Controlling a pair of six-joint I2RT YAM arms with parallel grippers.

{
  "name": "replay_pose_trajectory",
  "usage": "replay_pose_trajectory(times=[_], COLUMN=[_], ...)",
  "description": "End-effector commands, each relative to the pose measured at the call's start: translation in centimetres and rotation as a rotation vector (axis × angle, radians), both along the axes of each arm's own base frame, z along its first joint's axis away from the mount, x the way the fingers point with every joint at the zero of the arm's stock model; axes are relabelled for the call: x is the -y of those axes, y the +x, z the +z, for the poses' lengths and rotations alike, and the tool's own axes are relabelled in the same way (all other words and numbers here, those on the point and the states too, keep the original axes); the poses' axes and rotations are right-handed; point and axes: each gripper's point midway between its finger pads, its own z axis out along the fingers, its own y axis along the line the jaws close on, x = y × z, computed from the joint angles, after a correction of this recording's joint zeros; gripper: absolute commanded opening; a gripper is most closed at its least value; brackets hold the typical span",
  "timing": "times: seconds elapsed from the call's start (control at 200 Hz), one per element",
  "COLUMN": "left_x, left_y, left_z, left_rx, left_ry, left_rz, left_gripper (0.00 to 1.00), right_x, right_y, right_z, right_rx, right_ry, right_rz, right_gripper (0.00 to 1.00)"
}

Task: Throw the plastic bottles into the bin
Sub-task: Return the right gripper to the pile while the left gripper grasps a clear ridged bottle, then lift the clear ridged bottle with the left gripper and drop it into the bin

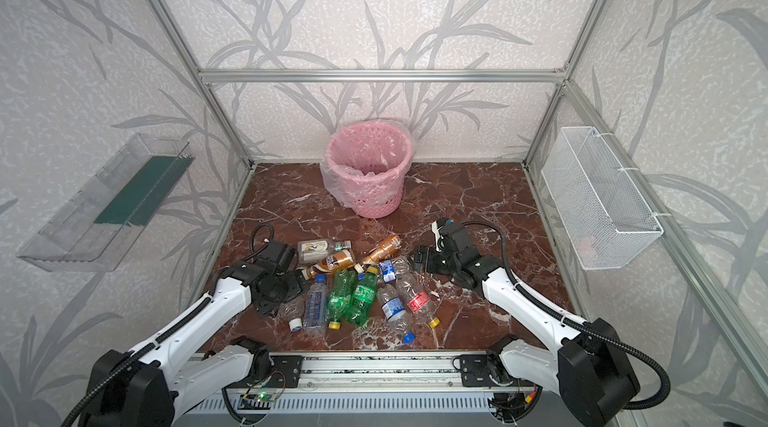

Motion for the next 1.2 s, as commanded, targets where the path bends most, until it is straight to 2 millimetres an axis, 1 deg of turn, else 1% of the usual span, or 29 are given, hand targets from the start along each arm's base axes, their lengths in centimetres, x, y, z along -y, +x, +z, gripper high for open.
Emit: replay_pose_trajectory(times=[0.0,0.075,0.175,0.325,0.545,0.66,0.8,1.02,1.195], left_x=[-0.5,-0.5,-0.6,-0.4,-0.4,-0.3,-0.2,-0.2,1.4], left_y=[-0.7,-0.7,-0.7,-0.6,-0.6,-0.6,-0.2,0.4,1.5], left_z=[-0.6,-0.8,-0.8,-1.0,-1.2,-0.9,0.4,3.1,4.5], left_rx=[-0.025,-0.02,-0.013,-0.004,-0.003,-0.001,0.038,0.115,0.175], left_ry=[0.024,0.021,0.025,0.016,0.014,0.008,-0.005,-0.015,-0.087], left_rz=[0.024,0.024,0.025,0.019,0.023,0.019,0.024,0.015,-0.063], left_gripper=[0.89,0.84,0.81,0.7,0.61,0.6,0.57,0.56,0.57], right_x=[-0.2,-0.3,-0.4,-0.6,-0.8,-0.7,-0.6,-0.5,-0.6], right_y=[-0.2,-0.4,-0.3,-0.3,-0.2,-0.2,-0.1,0.1,0.0], right_z=[-0.3,-0.3,-0.2,0.0,0.2,0.3,0.2,0.2,0.0], right_rx=[-0.002,-0.002,0.001,0.005,0.007,0.01,0.011,0.017,0.022], right_ry=[0.012,0.017,0.022,0.031,0.035,0.033,0.027,0.02,0.03], right_rz=[0.01,0.015,0.017,0.024,0.031,0.028,0.026,0.019,0.025], right_gripper=[0.88,0.86,0.84,0.83,0.82,0.82,0.81,0.81,0.81])
